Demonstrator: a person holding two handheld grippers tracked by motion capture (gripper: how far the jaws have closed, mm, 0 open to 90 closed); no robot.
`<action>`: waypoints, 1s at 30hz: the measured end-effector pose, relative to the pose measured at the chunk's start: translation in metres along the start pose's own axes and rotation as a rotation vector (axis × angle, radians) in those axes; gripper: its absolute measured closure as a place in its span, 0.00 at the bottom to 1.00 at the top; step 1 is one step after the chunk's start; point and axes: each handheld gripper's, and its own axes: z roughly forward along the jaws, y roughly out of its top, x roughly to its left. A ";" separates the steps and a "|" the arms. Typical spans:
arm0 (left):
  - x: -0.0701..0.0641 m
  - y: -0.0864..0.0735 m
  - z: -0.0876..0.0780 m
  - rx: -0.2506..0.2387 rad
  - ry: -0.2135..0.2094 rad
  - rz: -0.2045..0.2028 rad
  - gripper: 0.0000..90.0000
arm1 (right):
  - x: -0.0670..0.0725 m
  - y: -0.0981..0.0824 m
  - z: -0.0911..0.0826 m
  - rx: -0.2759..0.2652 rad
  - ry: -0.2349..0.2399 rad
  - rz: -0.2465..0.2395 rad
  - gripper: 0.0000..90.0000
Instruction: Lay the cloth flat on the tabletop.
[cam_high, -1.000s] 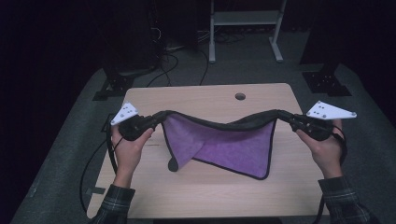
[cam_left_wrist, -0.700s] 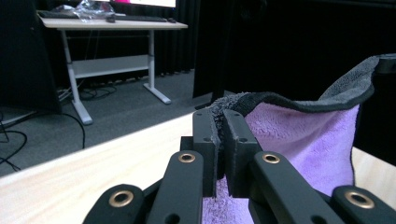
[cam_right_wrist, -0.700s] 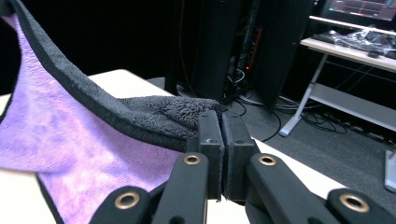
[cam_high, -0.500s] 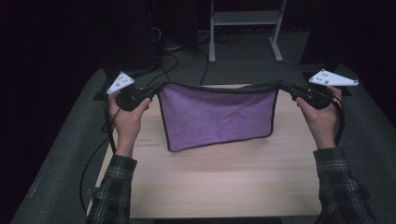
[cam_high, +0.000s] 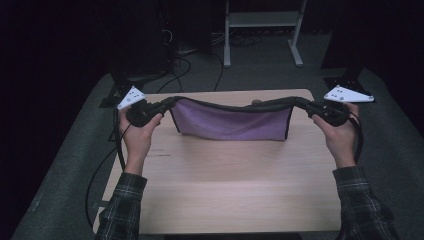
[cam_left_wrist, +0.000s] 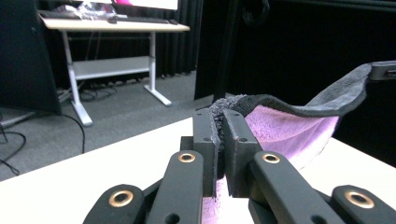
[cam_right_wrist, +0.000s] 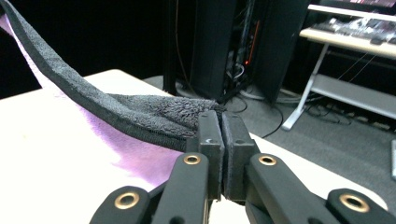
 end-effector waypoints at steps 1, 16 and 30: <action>-0.002 -0.005 -0.002 0.001 -0.013 -0.010 0.94 | 0.002 -0.006 0.001 0.014 0.008 -0.002 0.97; -0.019 -0.038 -0.025 0.052 -0.080 -0.052 0.94 | 0.013 -0.031 -0.006 0.084 0.044 -0.003 0.97; -0.043 -0.085 -0.060 0.165 -0.107 -0.063 0.93 | 0.036 -0.068 -0.031 0.191 0.118 -0.016 0.97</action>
